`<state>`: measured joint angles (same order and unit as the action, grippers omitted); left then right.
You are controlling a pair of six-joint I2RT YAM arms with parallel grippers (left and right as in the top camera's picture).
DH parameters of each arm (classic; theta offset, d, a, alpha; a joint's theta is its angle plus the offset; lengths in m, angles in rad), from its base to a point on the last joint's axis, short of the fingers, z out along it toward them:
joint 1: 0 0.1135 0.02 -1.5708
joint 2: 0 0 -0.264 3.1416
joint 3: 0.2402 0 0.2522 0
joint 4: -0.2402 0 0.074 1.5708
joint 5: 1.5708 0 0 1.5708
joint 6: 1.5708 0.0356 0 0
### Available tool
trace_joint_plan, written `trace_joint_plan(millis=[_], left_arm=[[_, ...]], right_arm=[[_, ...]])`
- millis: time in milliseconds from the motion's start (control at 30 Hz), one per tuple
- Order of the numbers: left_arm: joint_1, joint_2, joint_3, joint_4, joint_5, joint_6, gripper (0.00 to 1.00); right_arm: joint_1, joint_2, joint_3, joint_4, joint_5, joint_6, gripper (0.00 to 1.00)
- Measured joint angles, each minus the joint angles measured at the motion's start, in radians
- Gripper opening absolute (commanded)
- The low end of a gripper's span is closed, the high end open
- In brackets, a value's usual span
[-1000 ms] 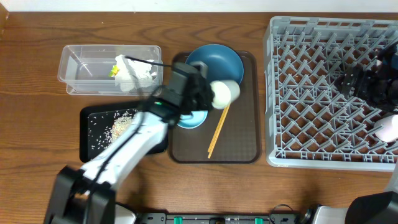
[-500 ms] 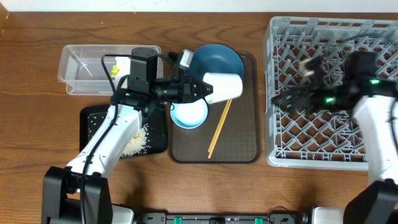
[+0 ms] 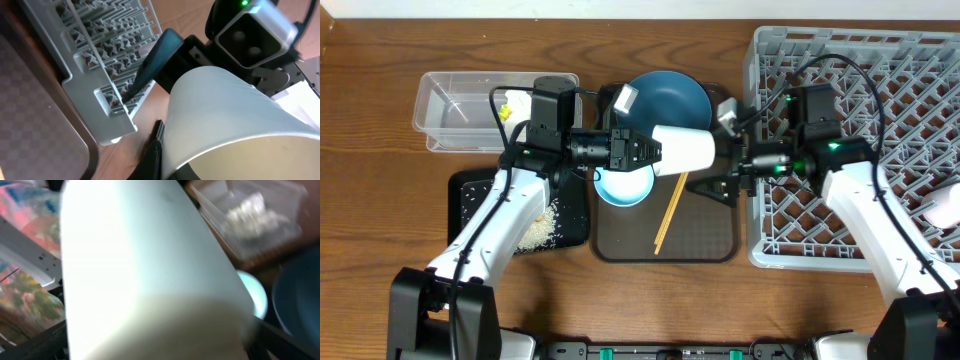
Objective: Sort waste into correct bins and load items into the dishwasher rack
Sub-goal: 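Hand the cream cup from the left gripper to the right gripper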
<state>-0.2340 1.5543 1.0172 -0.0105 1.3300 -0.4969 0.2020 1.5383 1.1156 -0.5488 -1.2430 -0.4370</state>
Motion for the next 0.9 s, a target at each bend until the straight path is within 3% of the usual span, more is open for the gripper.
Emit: trace_joint_plan(millis=[300,433,733,800,900], left_arm=[[0.000,0.000,0.000,0.000,0.017,0.000,0.06],[-0.002,0.000,0.000,0.000,0.040,0.002,0.06],[-0.005,0.000,0.000,0.000,0.052,0.008,0.07],[-0.005,0.000,0.000,0.000,0.051,0.009,0.15],[-0.005,0.000,0.000,-0.009,0.019,0.011,0.25]], right_arm=[[0.023,0.000,-0.001,0.203,-0.143,-0.002,0.87],[0.020,0.000,-0.001,0.211,-0.155,-0.008,0.64],[0.016,0.000,-0.001,0.209,-0.156,0.003,0.57],[0.016,0.000,-0.001,0.210,-0.151,0.011,0.58],[0.016,0.000,-0.001,0.203,-0.115,0.061,0.50]])
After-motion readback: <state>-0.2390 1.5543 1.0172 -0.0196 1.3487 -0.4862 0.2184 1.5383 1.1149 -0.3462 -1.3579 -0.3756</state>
